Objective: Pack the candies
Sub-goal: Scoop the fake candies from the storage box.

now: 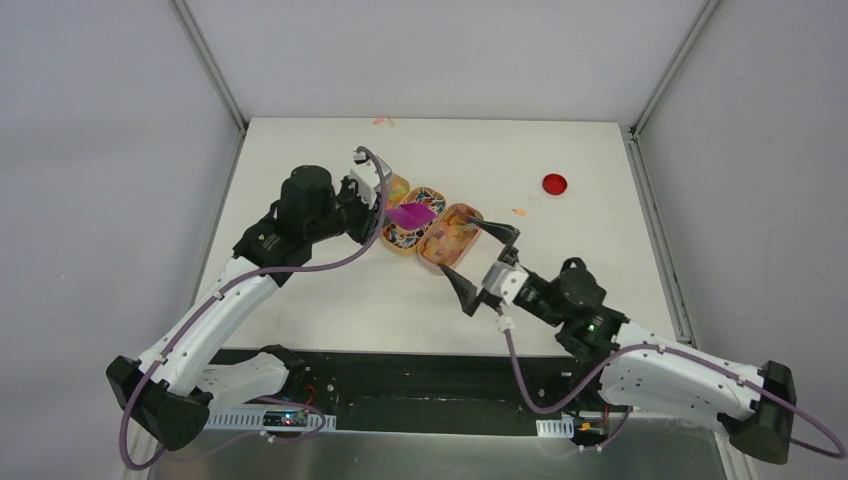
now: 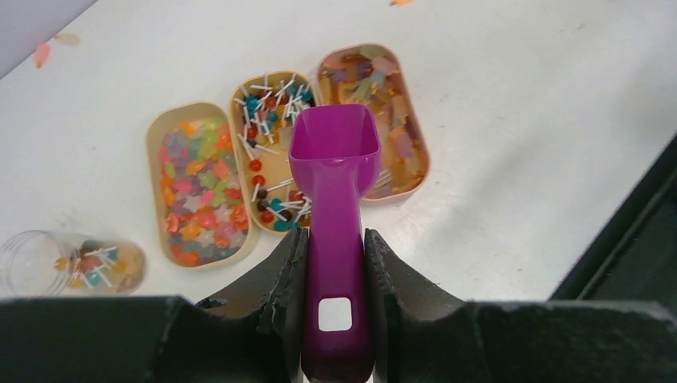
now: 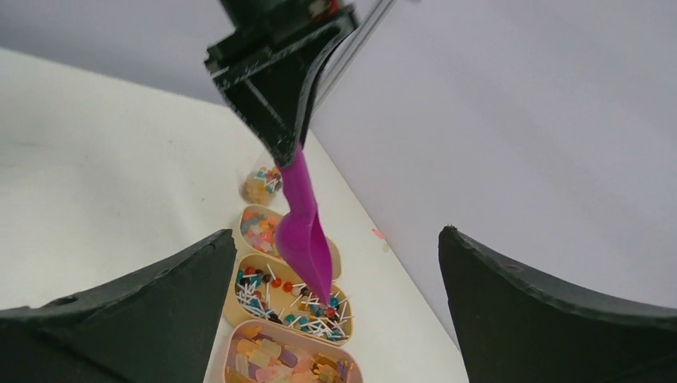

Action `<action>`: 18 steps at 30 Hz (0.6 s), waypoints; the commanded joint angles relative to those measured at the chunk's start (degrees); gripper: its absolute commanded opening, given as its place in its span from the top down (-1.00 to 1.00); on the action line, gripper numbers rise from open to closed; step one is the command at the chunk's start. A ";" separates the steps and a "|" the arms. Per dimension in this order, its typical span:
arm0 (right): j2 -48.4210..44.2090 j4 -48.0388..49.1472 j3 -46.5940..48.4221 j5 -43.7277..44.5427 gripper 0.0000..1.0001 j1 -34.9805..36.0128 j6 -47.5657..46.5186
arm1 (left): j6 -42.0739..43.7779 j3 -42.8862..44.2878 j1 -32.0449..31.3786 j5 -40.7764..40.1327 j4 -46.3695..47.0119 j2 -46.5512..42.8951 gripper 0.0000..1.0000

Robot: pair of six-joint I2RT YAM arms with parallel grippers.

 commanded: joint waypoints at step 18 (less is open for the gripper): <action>-19.18 -11.50 -1.00 6.01 -1.00 0.25 7.56 | 10.31 5.96 -0.27 -7.56 -3.58 15.24 1.00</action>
